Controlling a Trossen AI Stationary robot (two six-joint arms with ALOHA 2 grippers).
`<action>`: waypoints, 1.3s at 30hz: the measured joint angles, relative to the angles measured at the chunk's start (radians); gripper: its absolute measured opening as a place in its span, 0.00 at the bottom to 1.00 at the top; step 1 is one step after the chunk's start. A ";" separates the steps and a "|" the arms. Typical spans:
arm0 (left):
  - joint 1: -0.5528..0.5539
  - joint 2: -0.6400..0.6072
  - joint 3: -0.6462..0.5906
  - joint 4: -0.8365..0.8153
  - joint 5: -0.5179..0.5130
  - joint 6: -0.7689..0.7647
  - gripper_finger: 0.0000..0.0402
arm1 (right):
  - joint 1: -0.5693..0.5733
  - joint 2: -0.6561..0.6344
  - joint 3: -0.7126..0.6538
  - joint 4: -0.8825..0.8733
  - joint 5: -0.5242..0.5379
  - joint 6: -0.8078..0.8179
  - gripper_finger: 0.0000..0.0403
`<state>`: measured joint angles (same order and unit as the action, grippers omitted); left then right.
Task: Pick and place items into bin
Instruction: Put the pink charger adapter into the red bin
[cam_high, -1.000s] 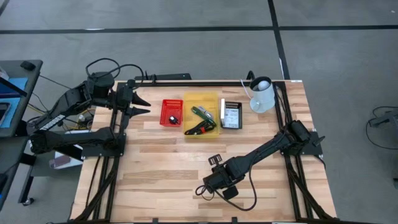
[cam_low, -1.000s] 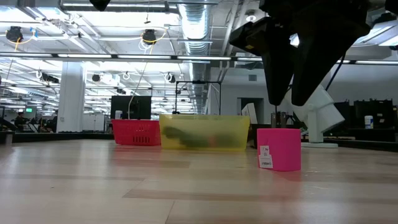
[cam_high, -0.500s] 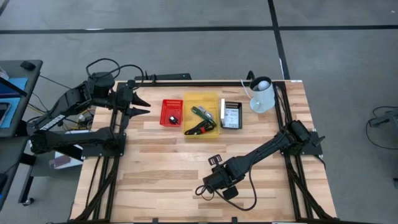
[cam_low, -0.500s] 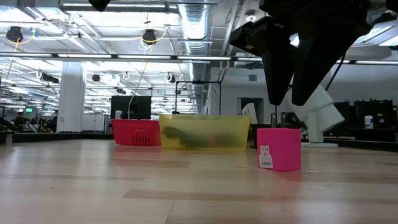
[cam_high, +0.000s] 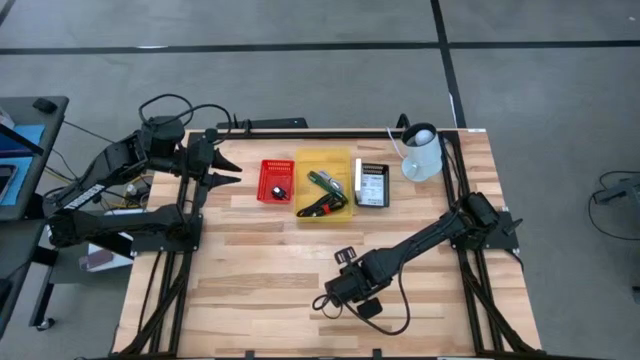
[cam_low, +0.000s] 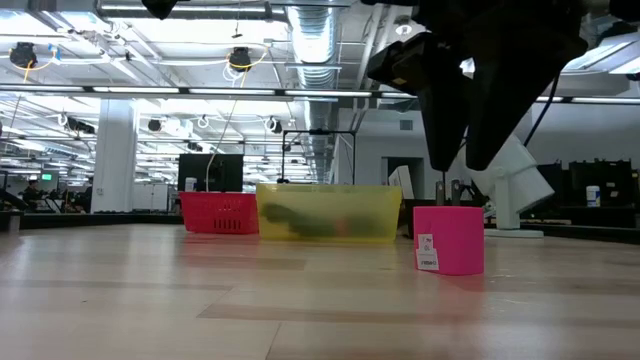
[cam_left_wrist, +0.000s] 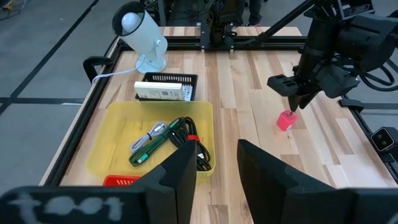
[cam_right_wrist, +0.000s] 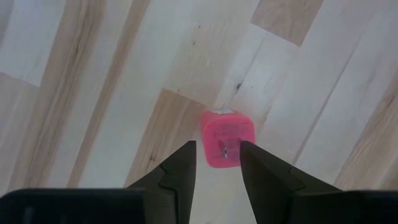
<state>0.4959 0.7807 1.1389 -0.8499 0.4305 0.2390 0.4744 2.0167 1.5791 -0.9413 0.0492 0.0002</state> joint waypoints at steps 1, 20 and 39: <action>0.000 0.000 0.000 0.000 0.000 0.000 0.27 | 0.000 0.000 0.000 0.000 0.000 0.000 0.29; 0.000 0.000 0.000 0.001 0.000 0.000 0.27 | 0.001 0.001 -0.060 0.049 -0.033 0.026 0.29; 0.000 0.000 0.000 0.003 0.000 0.000 0.27 | -0.007 0.001 -0.068 0.049 -0.042 0.017 0.29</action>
<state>0.4960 0.7808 1.1389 -0.8467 0.4306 0.2390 0.4674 2.0178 1.5108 -0.8920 0.0074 0.0170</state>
